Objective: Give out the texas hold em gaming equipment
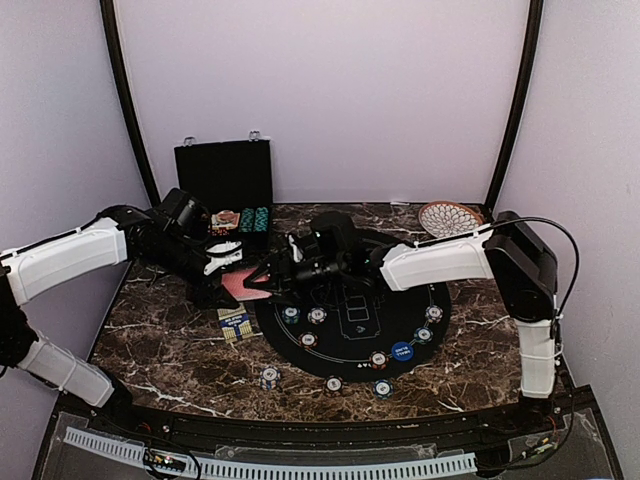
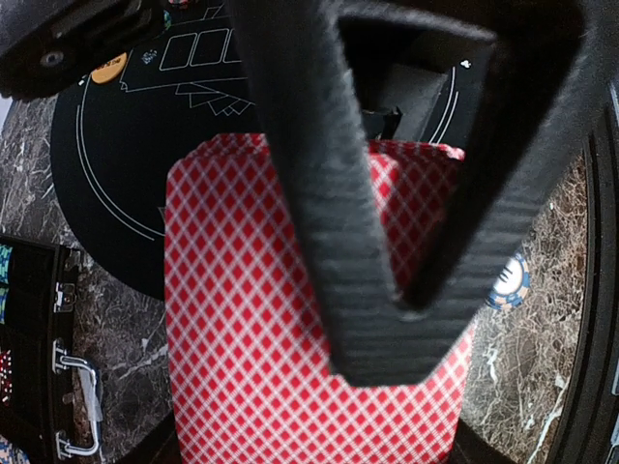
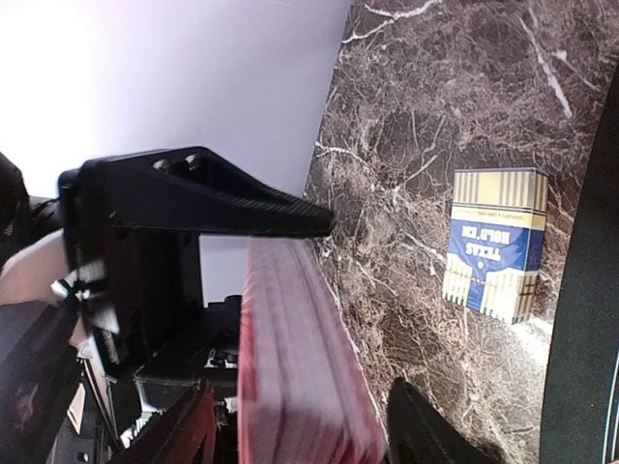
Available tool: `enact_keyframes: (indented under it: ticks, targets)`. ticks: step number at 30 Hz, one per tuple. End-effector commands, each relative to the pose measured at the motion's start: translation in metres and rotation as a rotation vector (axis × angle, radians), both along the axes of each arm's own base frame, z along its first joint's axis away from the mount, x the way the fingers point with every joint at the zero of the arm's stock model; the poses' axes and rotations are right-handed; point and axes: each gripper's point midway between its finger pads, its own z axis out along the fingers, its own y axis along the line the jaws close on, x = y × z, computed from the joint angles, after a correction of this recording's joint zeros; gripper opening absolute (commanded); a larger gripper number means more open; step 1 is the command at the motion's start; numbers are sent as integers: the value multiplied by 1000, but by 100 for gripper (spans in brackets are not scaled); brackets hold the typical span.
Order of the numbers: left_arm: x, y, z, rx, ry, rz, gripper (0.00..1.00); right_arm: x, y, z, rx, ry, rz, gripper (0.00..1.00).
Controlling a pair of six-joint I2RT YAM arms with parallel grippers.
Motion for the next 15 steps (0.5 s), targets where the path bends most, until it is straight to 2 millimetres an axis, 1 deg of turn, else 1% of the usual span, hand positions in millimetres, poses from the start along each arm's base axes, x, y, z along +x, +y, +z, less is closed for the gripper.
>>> enact_keyframes:
  ticks: [1,3,5,7,8,9,10,11,13,15]
  targets:
    - [-4,-8,17,-21,-17,-17,0,5,8,20,74,-24,24,49]
    - [-6,-9,15,-6,-11,-25,0,5,8,19,79,-18,22,40]
    - [-6,-9,13,9,-13,-29,0,5,6,18,83,-12,19,33]
    - [-7,-9,11,19,-12,-34,3,5,4,16,89,-3,15,27]
    - [-7,-10,9,23,-12,-40,10,6,3,17,94,1,12,24]
    - [-7,-10,9,28,-13,-41,32,6,2,17,97,1,11,22]
    - [-7,-10,8,31,-11,-43,46,6,2,16,97,3,11,19]
    - [-6,-11,9,31,-12,-41,72,6,2,16,99,5,12,17]
    - [-3,-14,11,21,-16,-40,95,6,3,15,101,10,15,15]
    - [-1,-18,15,6,-17,-42,98,6,4,16,110,15,19,14]
